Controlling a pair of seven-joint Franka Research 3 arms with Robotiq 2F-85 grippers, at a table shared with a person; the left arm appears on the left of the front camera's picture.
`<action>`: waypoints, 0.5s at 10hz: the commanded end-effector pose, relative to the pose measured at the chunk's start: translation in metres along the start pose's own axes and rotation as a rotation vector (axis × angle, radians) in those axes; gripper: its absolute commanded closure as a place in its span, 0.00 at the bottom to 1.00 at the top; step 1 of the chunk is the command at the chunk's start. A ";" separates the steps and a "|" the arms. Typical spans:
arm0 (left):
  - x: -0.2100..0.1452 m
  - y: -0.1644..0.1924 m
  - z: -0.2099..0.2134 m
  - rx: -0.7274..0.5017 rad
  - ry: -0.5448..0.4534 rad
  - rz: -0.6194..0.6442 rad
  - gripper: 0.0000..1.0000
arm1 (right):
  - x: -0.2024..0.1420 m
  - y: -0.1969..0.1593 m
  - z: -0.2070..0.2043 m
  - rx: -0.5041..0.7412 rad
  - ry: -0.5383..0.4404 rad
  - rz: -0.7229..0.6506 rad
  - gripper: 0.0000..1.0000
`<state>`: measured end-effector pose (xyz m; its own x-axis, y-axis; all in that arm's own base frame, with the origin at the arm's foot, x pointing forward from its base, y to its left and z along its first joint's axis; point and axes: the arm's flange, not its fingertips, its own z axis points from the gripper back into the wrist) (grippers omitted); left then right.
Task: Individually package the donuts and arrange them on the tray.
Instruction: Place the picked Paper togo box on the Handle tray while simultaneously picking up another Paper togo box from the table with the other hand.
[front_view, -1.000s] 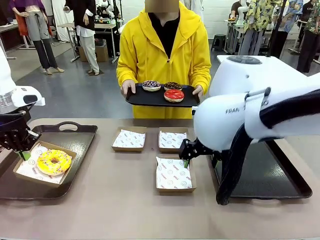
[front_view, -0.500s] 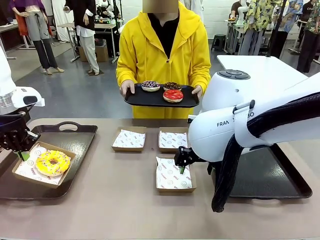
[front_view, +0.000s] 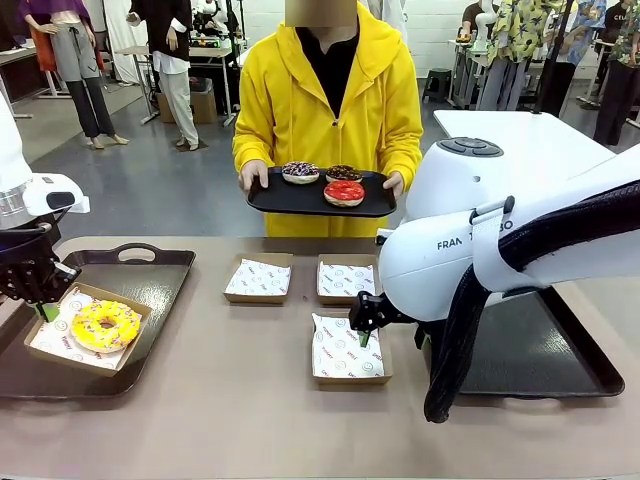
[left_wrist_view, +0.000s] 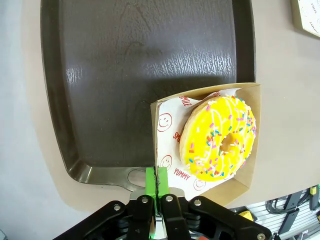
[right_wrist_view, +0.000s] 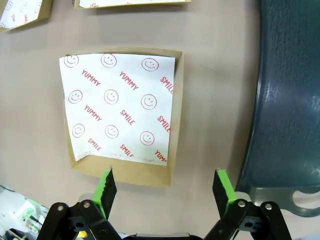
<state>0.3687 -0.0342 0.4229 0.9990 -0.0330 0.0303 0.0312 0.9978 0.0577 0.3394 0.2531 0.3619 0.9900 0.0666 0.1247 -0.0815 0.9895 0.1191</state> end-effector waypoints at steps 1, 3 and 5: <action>0.000 0.000 0.000 0.000 0.000 0.000 0.99 | -0.001 0.003 -0.005 -0.043 -0.034 -0.012 0.00; 0.003 0.000 -0.007 -0.021 -0.017 0.042 0.99 | 0.001 0.005 -0.016 -0.070 -0.051 -0.028 0.00; 0.007 0.001 -0.017 -0.002 -0.013 0.057 0.99 | 0.002 0.009 -0.028 -0.090 -0.061 -0.048 0.00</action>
<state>0.3723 -0.0331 0.4167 0.9996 -0.0061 0.0285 0.0047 0.9987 0.0501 0.3398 0.2571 0.3504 0.9872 0.0535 0.1503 -0.0636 0.9960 0.0632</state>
